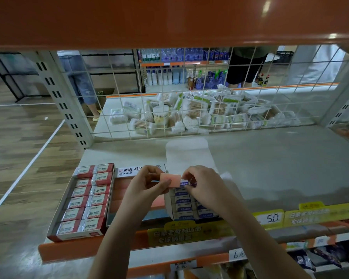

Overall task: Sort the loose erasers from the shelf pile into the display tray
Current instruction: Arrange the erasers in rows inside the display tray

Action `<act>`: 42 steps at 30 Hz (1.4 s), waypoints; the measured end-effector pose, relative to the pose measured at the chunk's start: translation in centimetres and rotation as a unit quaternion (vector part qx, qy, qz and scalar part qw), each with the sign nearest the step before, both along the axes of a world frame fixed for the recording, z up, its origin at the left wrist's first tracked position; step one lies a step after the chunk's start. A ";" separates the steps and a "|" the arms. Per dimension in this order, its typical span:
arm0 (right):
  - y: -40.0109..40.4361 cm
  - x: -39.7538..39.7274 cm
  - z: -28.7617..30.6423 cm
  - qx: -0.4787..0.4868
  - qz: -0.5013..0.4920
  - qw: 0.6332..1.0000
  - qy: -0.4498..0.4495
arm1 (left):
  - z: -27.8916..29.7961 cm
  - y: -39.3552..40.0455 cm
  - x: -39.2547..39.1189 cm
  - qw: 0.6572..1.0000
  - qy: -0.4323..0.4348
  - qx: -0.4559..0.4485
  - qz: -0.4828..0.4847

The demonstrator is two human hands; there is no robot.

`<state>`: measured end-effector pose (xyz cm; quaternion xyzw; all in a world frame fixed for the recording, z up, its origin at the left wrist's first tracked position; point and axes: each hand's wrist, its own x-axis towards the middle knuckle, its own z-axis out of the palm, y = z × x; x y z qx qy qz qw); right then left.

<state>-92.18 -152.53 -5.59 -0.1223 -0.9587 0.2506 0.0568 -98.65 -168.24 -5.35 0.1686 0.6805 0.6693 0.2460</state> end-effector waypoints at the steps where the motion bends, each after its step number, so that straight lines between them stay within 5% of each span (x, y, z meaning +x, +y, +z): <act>1: -0.1 0.1 -0.1 -0.004 0.003 1.000 0.002 | -0.1 -0.2 -0.1 1.000 -0.002 0.001 0.001; 22: -1.0 -0.3 -0.6 0.103 0.052 0.992 0.050 | -0.4 -0.7 -0.2 0.999 -0.032 0.012 0.013; 31: -0.3 0.1 -0.6 0.026 0.060 0.997 0.049 | -0.6 -1.1 -0.3 0.998 -0.051 0.022 0.015; 42: -0.3 0.0 -1.1 0.064 0.072 0.994 0.058 | -0.8 -1.0 -0.3 0.998 -0.049 0.023 0.010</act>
